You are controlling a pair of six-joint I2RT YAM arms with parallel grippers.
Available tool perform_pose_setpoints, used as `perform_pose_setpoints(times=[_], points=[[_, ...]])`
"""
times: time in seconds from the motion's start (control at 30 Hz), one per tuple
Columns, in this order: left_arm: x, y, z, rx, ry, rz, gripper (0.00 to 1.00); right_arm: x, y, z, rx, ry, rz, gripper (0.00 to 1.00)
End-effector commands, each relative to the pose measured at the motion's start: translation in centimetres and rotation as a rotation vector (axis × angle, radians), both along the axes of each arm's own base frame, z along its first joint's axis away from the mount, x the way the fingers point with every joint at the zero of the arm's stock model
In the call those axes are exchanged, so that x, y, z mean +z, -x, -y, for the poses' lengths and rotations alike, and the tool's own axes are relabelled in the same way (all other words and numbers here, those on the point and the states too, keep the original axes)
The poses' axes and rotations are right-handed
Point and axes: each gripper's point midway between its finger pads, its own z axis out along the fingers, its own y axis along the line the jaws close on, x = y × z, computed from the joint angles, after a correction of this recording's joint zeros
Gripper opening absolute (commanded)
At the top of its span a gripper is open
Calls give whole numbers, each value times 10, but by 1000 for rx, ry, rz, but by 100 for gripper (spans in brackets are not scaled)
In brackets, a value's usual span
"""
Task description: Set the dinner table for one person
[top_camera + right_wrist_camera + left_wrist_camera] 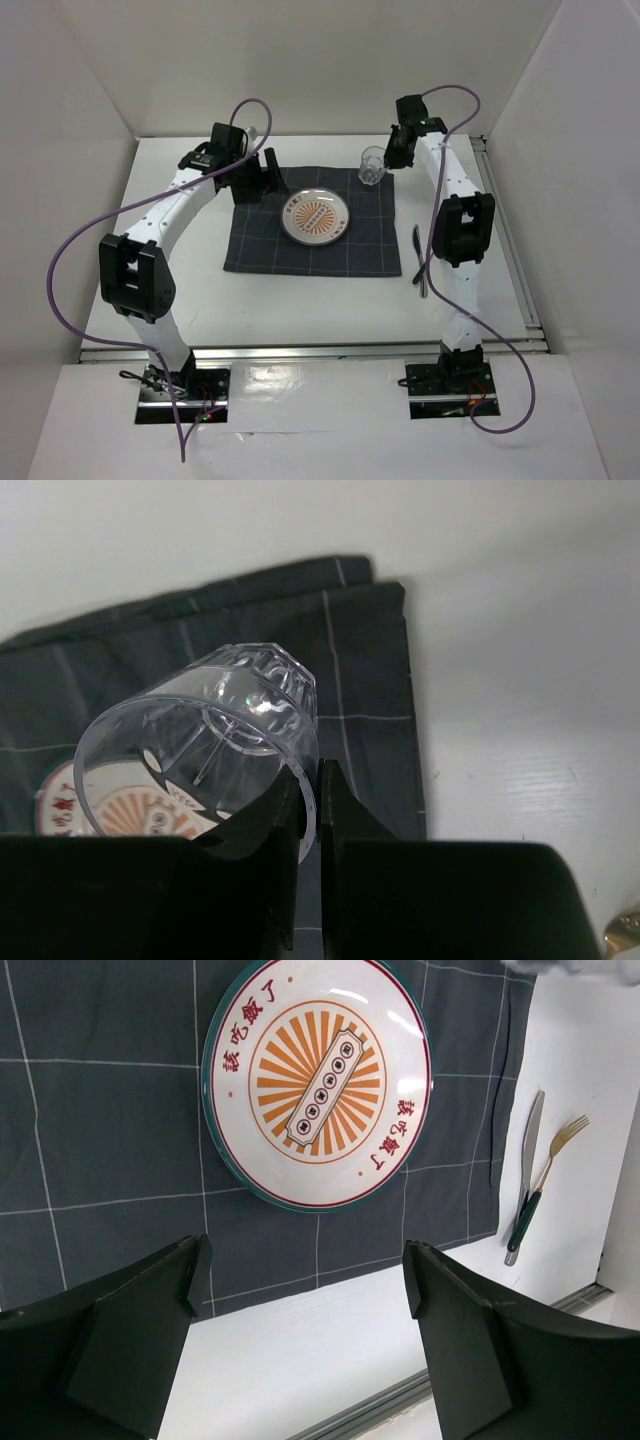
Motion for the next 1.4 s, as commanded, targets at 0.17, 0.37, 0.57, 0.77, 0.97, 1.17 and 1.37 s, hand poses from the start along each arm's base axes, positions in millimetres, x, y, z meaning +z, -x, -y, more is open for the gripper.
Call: perform_pose_setpoints(times=[0.17,0.37,0.57,0.77,0.97,1.17,1.37], points=[[13,11,-6,17,8,36,96,0,11,1,-6,51,-34,0],[11,17,-8,24,12,26,96,-10,14,5,-16,71,-63,0],[16,23,-9,24,14,37,96,-18,9,8,-29,86,-53,0],[15,29,-12,24,1,37,96,-33,6,4,-15,72,-72,7],[21,26,-14,16,-14,57,96,-18,2,-1,-2,48,-41,94],[25,19,-13,0,-28,60,96,34,1,10,-32,27,48,99],[37,10,-11,-14,-34,94,96,77,57,57,-172,33,67,99]])
